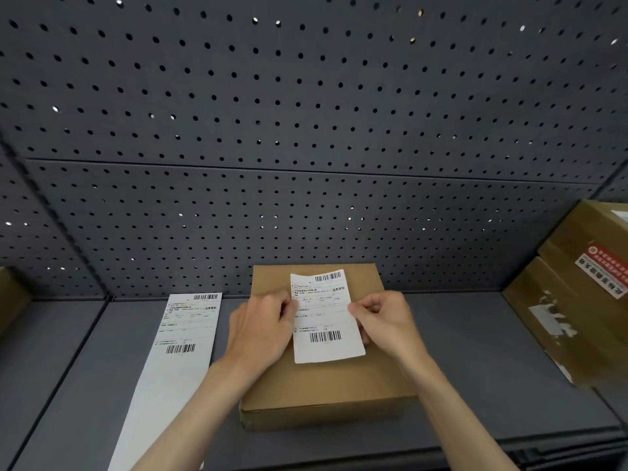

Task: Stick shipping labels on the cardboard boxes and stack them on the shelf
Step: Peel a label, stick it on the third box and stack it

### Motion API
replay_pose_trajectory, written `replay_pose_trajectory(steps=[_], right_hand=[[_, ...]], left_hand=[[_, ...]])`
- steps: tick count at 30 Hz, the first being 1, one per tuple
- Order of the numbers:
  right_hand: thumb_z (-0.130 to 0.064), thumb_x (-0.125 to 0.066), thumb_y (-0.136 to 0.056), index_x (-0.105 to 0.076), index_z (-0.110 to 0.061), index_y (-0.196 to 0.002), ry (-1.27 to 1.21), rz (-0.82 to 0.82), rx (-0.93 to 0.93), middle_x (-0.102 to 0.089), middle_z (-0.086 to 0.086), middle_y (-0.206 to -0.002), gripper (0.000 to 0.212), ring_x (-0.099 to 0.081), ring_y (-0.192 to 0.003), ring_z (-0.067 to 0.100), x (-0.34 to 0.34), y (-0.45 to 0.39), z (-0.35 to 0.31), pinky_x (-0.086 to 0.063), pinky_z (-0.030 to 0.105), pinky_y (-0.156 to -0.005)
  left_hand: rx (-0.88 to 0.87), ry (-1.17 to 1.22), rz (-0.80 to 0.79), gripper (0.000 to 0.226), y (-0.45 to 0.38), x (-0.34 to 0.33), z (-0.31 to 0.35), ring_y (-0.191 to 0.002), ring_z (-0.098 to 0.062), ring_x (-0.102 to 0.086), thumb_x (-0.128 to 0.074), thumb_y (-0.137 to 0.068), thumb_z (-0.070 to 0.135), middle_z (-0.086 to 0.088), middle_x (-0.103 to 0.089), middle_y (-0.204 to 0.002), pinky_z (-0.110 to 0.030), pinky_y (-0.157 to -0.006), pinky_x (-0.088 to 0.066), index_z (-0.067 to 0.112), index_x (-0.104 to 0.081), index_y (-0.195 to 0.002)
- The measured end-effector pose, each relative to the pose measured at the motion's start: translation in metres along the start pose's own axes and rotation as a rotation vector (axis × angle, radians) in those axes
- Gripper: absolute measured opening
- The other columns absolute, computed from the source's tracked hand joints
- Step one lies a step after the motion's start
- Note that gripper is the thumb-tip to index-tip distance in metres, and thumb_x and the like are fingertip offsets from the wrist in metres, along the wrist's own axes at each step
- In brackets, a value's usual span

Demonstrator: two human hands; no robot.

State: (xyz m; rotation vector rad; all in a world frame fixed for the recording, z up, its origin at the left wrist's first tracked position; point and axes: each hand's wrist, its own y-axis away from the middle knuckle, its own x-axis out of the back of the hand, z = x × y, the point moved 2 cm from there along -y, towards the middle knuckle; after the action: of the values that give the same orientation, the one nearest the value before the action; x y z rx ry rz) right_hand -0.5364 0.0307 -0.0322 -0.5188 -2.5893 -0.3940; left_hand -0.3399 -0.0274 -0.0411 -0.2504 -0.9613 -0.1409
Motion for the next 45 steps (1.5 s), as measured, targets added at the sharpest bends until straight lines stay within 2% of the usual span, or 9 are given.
replay_pose_trajectory(steps=[5, 11, 22, 27, 29, 32, 35, 39, 45], right_hand=[[-0.014, -0.065, -0.095, -0.073, 0.0, -0.079, 0.117, 0.021, 0.005, -0.075, 0.014, -0.07, 0.023, -0.046, -0.032, 0.007, -0.001, -0.006, 0.001, -0.04, 0.021, -0.041], [-0.014, -0.063, -0.092, -0.07, 0.008, -0.084, 0.219, 0.032, 0.015, -0.057, 0.006, -0.054, 0.025, -0.044, -0.042, 0.015, -0.002, -0.011, 0.004, -0.04, 0.023, -0.047], [-0.014, -0.07, -0.09, -0.069, 0.008, -0.073, 0.304, 0.056, 0.055, -0.073, 0.014, -0.063, 0.028, -0.051, -0.03, 0.009, -0.004, -0.01, 0.002, -0.047, 0.024, -0.041], [-0.031, -0.073, -0.088, -0.066, -0.018, -0.081, 0.583, 0.183, 0.388, -0.065, -0.008, -0.077, 0.016, -0.06, -0.068, 0.01, 0.003, -0.012, 0.001, -0.05, 0.029, -0.06], [-0.038, -0.062, -0.097, -0.068, -0.023, -0.115, 0.696, 0.064, 0.643, -0.063, -0.011, -0.114, 0.024, -0.06, -0.104, 0.01, -0.002, -0.017, 0.001, -0.053, 0.032, -0.082], [-0.039, -0.043, -0.108, -0.044, -0.023, -0.154, 0.788, -0.183, 0.774, -0.037, -0.01, -0.163, 0.049, -0.028, -0.152, 0.01, -0.013, -0.028, 0.004, -0.027, 0.037, -0.122], [-0.043, -0.031, -0.111, -0.03, -0.026, -0.161, 0.857, -0.25, 0.738, -0.024, -0.011, -0.169, 0.053, -0.014, -0.157, 0.007, -0.019, -0.031, 0.005, -0.013, 0.037, -0.128], [-0.047, -0.031, -0.11, -0.033, -0.021, -0.16, 0.916, -0.157, 0.679, -0.029, -0.007, -0.168, 0.057, -0.018, -0.156, 0.008, -0.005, -0.03, 0.014, -0.006, 0.029, -0.125], [-0.05, -0.033, -0.109, -0.025, -0.017, -0.162, 0.872, -0.08, 0.659, -0.019, -0.004, -0.17, 0.064, -0.009, -0.157, 0.006, 0.011, -0.014, 0.023, -0.002, 0.028, -0.128]], left_hand=[[-0.067, -0.087, 0.056, 0.031, -0.004, -0.005, -0.001, -0.078, -0.025, -0.06, -0.049, -0.101, 0.032, 0.002, -0.069, -0.082, -0.033, -0.064, -0.033, 0.016, -0.062, -0.079], [-0.117, -0.158, 0.071, 0.029, -0.007, -0.012, -0.001, -0.082, -0.024, -0.062, -0.048, -0.099, 0.03, 0.002, -0.068, -0.084, -0.032, -0.064, -0.032, 0.015, -0.066, -0.083], [-0.178, -0.372, 0.014, 0.038, -0.013, -0.016, 0.002, -0.079, -0.027, -0.062, -0.043, -0.095, 0.038, 0.001, -0.067, -0.082, -0.036, -0.073, -0.035, 0.017, -0.053, -0.065], [-0.313, -0.282, 0.12, 0.034, -0.02, -0.012, -0.006, -0.068, -0.021, -0.05, -0.063, -0.088, 0.035, 0.006, -0.058, -0.073, -0.033, -0.068, -0.035, 0.022, -0.043, -0.065], [-0.467, -0.284, 0.101, 0.017, -0.022, -0.012, -0.008, -0.093, -0.019, -0.059, -0.057, -0.091, 0.039, 0.007, -0.065, -0.098, -0.032, -0.078, -0.034, 0.023, -0.061, -0.093], [-0.533, -0.261, -0.16, 0.054, -0.027, -0.021, -0.009, -0.15, -0.016, -0.03, -0.037, -0.102, 0.044, 0.004, -0.041, -0.159, -0.032, -0.119, -0.021, 0.017, -0.045, -0.149], [-0.507, -0.283, -0.327, 0.065, -0.03, -0.029, -0.015, -0.156, -0.008, -0.003, -0.02, -0.104, 0.05, 0.005, -0.011, -0.17, -0.03, -0.127, -0.004, 0.019, -0.018, -0.161], [-0.465, -0.295, -0.354, 0.078, -0.029, -0.02, -0.028, -0.155, -0.004, 0.003, -0.004, -0.094, 0.064, 0.012, -0.003, -0.169, -0.028, -0.126, 0.002, 0.025, -0.013, -0.161], [-0.37, -0.231, -0.289, 0.071, -0.013, -0.002, -0.033, -0.154, -0.001, 0.009, -0.015, -0.1, 0.06, 0.013, 0.0, -0.169, -0.025, -0.126, 0.003, 0.025, -0.01, -0.161]])
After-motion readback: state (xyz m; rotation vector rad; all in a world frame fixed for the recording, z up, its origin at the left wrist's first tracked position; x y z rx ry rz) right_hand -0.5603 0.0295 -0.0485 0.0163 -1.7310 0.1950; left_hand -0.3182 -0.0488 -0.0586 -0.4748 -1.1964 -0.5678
